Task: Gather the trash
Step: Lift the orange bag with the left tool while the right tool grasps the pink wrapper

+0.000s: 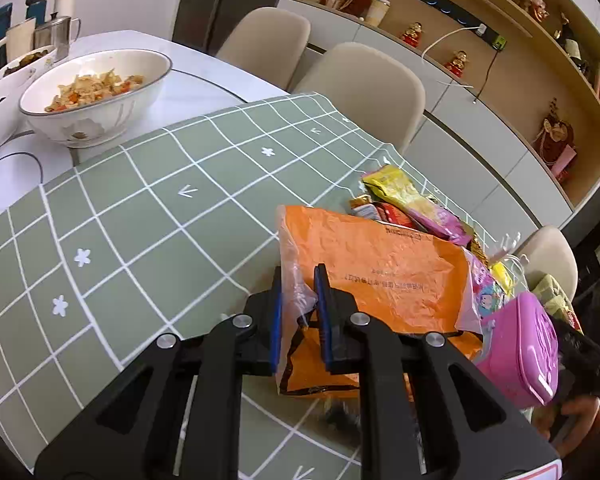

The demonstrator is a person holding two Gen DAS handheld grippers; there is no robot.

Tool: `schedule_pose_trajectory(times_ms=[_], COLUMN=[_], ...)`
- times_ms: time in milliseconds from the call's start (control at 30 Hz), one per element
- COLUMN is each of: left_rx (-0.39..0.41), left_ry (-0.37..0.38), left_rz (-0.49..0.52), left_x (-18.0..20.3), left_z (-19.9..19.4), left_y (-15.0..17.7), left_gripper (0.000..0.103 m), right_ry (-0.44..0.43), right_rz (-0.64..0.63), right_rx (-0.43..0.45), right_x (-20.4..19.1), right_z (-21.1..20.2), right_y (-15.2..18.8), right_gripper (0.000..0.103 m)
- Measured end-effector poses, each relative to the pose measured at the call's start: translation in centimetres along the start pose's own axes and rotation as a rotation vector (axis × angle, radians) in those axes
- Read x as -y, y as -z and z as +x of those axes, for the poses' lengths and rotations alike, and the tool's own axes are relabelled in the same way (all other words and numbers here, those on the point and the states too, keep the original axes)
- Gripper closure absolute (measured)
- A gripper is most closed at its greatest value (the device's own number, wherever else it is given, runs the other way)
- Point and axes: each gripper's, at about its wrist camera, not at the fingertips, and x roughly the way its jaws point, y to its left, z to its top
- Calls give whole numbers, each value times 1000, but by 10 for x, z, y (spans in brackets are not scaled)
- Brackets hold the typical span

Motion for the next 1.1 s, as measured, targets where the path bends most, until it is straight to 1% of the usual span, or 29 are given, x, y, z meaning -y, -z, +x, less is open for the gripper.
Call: schedule_pose_trajectory(times_ms=[133,233,267,333,533,667,767,833,867,900,933,1000,1100], left_rx=[2,3,4,4,1,-5,-13,-17,-19,-17,-13,-2,24], left_ry=[-11,-16,-18,-19,-16,-15,-12,-9,-9,-12,-14,-13,-21], left_rz=[-6,-6,-7,-17,-34,-43,-44,-38,-34,-29,-25,-22,-8], left_x=[-5,-8,-10,-14,-24,-28,-29,-28,-27,-26,-25,-22,-17], left_z=[-5,-8,-8,-10,-12,-11,-9,-9,-9,-10,-12,-19,-31], left_y=[-1,0,0,-1,-2,-2,-1,0,1,1,1,0,-6], left_gripper=[88,88,88,88,88,87,87,87,87,87,88,89,90], right_ry=[39,107,131,153,157,123,127,94,92,113,132,169,214], right_rz=[-62,-138,-164,-202,-244,-226,-225,-211,-203,-206,-217,-255,-292], right_rx=[25,-37,-31,-22,-33,-57,-80,-95,-103,-105,-102,-84,-57], right_x=[-10,-14,-16,-16,-26,-25,-22,-18,-16,-16,-17,-21,-22], right_z=[0,13,13,11,14,21,29,33,34,34,32,23,0], right_y=[3,2,4,6,1,-4,-3,-2,-2,-2,-2,-2,-3], right_gripper=[80,78,78,78,78,78,76,76,78,92,96,98,99])
